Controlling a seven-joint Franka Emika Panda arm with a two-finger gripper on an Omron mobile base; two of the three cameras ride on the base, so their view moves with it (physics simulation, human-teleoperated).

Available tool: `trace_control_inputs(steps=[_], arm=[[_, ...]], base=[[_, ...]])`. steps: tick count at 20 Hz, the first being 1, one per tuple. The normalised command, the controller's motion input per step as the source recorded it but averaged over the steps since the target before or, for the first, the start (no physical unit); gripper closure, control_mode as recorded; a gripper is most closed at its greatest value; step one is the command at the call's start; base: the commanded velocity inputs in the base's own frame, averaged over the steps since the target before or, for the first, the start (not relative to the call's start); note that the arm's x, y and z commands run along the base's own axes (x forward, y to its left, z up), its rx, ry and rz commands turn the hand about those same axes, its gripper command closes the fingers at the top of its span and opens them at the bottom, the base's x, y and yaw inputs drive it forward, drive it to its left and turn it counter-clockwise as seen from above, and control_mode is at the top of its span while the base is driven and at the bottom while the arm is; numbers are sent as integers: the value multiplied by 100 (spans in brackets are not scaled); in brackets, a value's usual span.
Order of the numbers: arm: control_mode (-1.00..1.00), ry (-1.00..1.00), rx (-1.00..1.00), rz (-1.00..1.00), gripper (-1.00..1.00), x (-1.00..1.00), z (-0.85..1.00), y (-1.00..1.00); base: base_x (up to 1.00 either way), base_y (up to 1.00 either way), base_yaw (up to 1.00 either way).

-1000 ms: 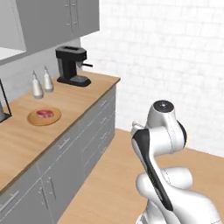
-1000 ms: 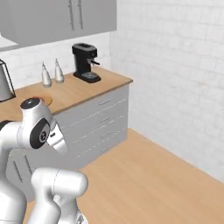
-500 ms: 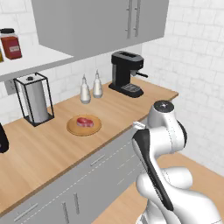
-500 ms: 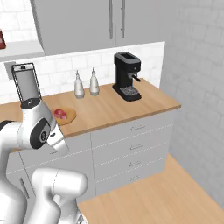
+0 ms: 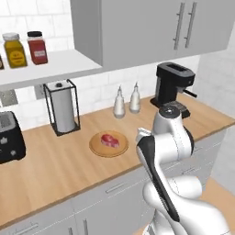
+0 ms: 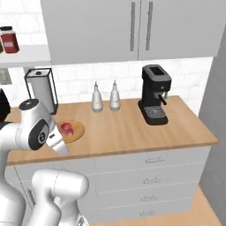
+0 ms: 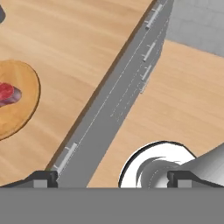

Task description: Pick up the knife from the drawer and place it on the cutting board. Then place the meat from the plate to the cutting board.

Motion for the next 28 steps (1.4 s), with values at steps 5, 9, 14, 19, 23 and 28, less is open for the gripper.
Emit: trace_control_inputs(steps=[5,9,14,19,23,28], arm=[[100,0,0,0,-100,0,0,0],[100,0,0,0,-100,0,0,0],[100,0,0,0,-100,0,0,0],[-100,4,0,12,-100,53,-14,-19],[-100,9,0,30,-100,100,-1,-16],[-100,16,-22,12,-100,100,-29,43]], base=[[20,-54,55],[46,-35,56],[0,-54,47],[2,-5,6],[0,0,0],[0,0,0]])
